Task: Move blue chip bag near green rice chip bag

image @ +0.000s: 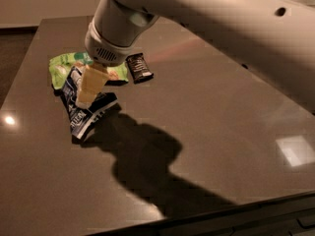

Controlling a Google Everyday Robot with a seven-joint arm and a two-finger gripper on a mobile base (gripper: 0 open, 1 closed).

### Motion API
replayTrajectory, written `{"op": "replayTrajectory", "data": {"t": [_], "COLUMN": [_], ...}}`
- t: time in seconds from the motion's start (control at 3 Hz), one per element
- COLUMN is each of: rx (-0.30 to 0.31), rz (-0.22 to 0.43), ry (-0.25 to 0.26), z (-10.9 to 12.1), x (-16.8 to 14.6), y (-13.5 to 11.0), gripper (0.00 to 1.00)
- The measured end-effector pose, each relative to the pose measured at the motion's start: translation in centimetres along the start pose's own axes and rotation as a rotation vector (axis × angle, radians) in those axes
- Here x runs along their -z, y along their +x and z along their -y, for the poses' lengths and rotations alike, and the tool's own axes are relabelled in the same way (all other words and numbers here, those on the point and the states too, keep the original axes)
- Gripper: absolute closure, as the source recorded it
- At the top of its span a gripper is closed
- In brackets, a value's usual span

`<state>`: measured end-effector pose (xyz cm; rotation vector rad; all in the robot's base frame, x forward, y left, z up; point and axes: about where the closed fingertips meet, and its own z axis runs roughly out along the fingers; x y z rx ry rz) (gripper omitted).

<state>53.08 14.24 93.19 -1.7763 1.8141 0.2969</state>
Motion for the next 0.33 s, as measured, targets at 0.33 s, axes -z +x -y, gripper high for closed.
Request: {"op": "replayTrajectory", "data": {"t": [0.33], "rx": [0.0], "rz": [0.0], "ry": [0.0], "z": [0.0], "x": [0.0], "y": [0.0], "gripper": [0.0]}}
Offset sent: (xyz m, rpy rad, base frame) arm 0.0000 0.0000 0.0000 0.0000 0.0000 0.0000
